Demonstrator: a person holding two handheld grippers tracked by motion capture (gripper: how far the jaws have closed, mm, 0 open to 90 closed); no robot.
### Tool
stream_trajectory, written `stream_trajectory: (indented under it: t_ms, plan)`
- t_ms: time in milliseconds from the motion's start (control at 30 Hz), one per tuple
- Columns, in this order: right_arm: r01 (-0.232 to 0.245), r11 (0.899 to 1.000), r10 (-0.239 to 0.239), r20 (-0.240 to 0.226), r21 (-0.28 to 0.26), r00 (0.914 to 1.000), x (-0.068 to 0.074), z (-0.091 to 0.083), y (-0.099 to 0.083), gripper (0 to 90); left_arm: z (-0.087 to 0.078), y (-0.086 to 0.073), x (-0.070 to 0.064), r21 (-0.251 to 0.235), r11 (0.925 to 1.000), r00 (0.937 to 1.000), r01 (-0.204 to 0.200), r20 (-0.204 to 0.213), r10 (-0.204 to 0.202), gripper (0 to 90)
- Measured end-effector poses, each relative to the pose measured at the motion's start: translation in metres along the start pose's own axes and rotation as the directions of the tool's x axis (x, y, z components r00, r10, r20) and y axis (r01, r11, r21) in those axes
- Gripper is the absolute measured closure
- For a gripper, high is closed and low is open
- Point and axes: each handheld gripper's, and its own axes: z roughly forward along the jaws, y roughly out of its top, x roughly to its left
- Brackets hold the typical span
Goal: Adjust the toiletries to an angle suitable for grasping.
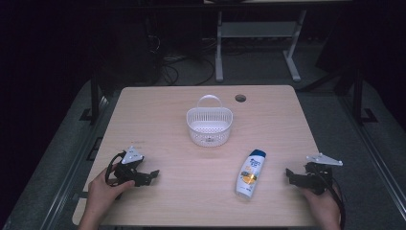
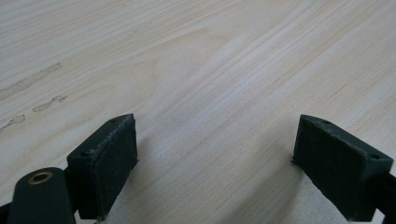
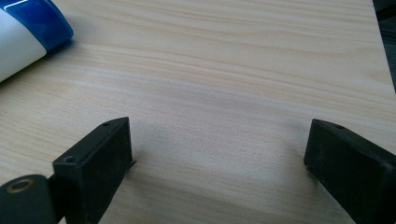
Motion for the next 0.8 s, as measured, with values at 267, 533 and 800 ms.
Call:
stream_trajectory:
  t_ms: [267,533,800]
  plan:
    - [-0.014,1.000,0.014,-0.008,0.014,0.9999,-0.002,-0.006,0.002,22.1,0.000,0.000,0.000,0.000,1.0000,1.0000,0.000,0.000,0.000,13.3]
    - [-0.050,0.998,0.053,-0.061,0.039,0.9967,-0.007,-0.019,0.005,56.9,0.000,0.000,0.000,0.000,1.0000,1.0000,0.000,0.000,0.000,13.3]
    - [-0.046,0.995,0.059,-0.140,0.090,0.9884,-0.008,-0.020,0.009,85.0,0.000,0.000,0.000,0.000,1.0000,1.0000,0.000,0.000,0.000,13.3]
